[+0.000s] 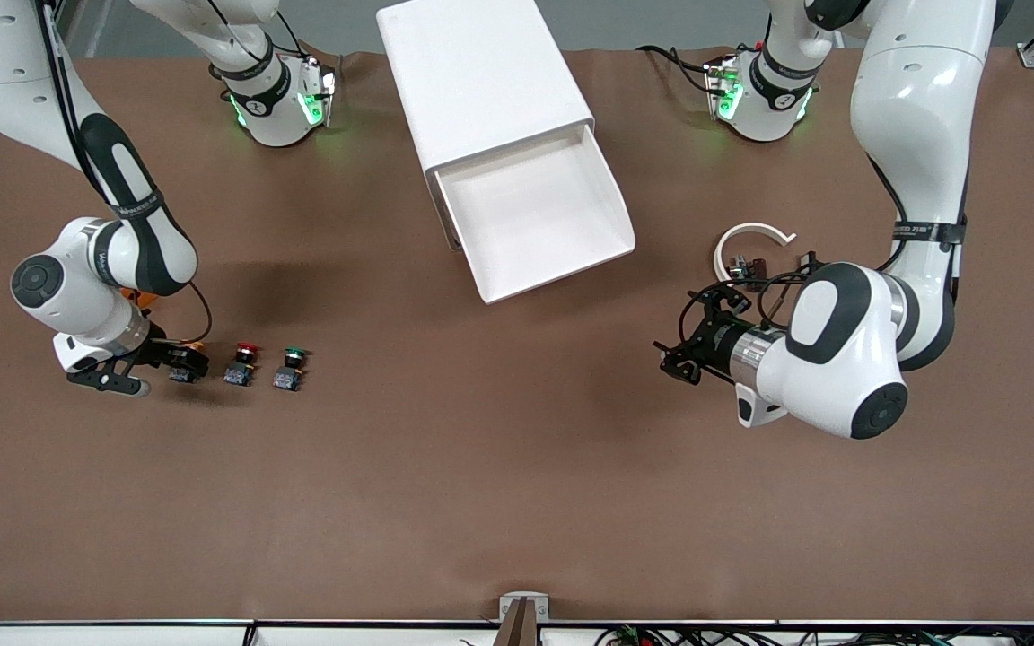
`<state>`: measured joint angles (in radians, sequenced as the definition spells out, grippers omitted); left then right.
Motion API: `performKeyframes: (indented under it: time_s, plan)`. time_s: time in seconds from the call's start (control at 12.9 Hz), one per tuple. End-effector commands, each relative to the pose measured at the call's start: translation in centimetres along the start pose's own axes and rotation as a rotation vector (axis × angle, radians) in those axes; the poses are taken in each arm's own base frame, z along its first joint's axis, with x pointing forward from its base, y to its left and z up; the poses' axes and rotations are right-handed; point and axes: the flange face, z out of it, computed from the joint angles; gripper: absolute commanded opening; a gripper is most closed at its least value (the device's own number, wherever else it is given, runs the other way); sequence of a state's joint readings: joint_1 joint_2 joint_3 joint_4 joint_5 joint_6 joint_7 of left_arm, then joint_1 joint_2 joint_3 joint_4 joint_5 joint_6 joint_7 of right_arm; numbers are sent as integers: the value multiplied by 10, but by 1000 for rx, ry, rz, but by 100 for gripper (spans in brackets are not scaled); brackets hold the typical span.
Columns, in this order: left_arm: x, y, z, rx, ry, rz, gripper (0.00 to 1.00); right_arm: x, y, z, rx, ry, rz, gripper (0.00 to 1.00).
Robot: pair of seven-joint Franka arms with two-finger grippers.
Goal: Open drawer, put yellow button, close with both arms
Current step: 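Grasp the yellow button with the right gripper while the left gripper draws back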
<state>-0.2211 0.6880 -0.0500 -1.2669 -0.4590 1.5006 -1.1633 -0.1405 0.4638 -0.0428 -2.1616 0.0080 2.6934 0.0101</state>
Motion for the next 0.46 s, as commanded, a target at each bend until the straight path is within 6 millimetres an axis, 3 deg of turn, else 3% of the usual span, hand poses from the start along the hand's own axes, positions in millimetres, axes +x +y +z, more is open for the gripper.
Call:
performKeyframes:
  time_s: [0.0,0.15,0.23,0.39]
  plan:
    - [4,0,-5,-27,84,108,100,-1,4,2,1,2,-5,100]
    - [0,0,-12,-39,139,174,100,-2,4,5,0,-5,-7,100]
    - [0,1,-12,-32,164,184,100,-2,5,5,0,-7,-23,83]
    - [-2,7,-3,-27,231,200,100,-4,12,10,0,-12,-58,19]
